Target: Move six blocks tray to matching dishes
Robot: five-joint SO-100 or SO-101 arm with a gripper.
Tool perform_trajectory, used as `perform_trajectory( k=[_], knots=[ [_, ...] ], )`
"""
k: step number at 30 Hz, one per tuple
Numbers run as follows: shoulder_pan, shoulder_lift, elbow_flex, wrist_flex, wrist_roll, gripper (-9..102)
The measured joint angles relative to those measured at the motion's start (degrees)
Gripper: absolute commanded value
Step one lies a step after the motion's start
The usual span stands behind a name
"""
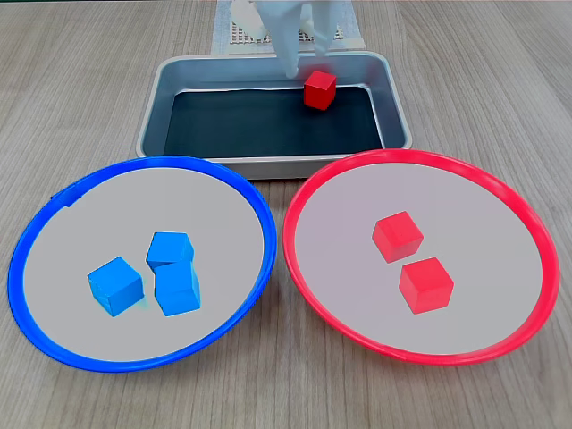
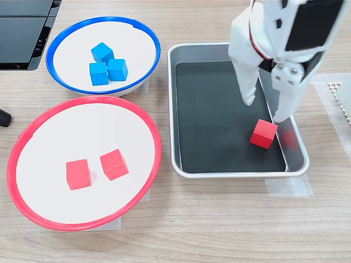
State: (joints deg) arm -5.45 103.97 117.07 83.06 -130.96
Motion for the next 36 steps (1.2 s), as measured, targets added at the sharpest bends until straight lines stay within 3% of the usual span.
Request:
perform_trajectory(
  k=[8, 19, 27, 31, 36],
  knots=[
    [-3.9, -0.7, 4.7, -7.4, 0.0, 16],
    [-2.9, -1.7, 8.3, -11.6, -0.6, 13],
    [-1.0, -1.7, 9.3, -13.7, -1.1, 0],
    [-0.4, -1.4, 9.3, -20.3, 5.7, 0],
    [-0.6, -0.4, 8.4, -39.3, 30.8, 0]
  ],
)
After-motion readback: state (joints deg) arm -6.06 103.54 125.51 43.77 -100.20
